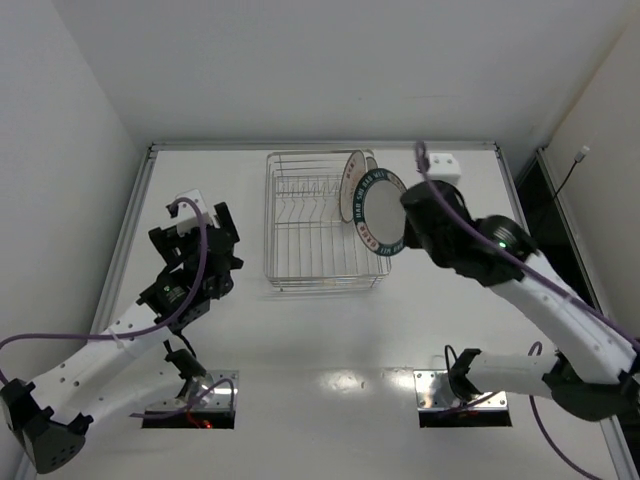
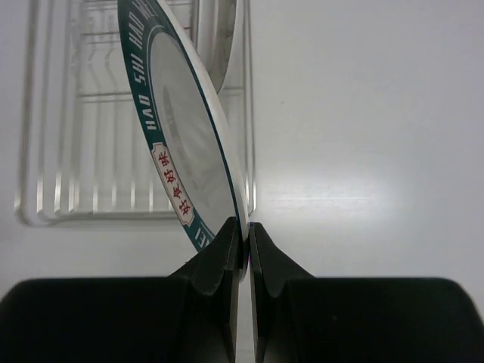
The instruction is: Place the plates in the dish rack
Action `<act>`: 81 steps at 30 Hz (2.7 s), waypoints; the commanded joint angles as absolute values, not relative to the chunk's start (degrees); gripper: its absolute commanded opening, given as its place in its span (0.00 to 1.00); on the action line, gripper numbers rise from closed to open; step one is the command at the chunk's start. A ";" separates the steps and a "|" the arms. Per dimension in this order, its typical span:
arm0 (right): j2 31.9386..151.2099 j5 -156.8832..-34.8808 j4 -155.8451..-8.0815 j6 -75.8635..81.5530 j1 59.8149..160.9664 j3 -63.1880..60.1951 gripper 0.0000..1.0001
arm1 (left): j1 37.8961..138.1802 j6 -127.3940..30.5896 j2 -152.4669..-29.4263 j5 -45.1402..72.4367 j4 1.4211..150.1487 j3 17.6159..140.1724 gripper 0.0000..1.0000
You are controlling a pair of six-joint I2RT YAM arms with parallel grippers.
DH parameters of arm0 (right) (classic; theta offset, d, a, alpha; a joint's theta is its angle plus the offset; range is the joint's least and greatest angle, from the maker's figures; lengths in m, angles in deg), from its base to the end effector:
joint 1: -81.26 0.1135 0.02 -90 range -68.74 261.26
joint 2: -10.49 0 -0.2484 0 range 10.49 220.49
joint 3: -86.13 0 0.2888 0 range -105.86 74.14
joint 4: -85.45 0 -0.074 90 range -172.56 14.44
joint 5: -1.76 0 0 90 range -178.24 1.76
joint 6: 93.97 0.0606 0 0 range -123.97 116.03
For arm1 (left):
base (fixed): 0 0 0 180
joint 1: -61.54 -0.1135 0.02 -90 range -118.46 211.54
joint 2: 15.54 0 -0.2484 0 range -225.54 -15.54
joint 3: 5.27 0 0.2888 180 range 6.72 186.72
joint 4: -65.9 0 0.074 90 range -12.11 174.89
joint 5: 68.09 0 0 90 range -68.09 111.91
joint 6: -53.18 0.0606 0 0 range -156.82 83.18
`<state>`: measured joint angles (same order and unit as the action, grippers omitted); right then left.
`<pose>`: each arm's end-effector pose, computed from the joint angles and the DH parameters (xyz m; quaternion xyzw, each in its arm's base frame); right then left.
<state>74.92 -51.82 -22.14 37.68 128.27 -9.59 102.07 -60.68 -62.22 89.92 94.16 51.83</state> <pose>0.1982 0.1598 0.4068 0.0887 0.8699 0.0711 0.4799 0.2080 -0.1039 0.3168 -0.2288 0.7107 0.1224 0.6540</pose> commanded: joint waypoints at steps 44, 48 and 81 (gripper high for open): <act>125.38 -51.77 -42.57 29.34 115.98 -29.05 0.34 | 102.23 -63.10 -68.71 85.19 94.85 54.80 1.00; 116.79 -51.77 -43.10 26.09 115.98 -24.66 0.53 | 102.23 -63.10 -69.24 85.19 94.85 54.80 1.00; 55.83 -70.41 -41.80 28.81 115.98 18.69 1.00 | 102.23 -61.17 -73.81 82.29 94.24 55.33 1.00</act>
<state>54.35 -73.11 -44.04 27.80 115.92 19.90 102.07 -61.42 -73.04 82.73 95.78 53.44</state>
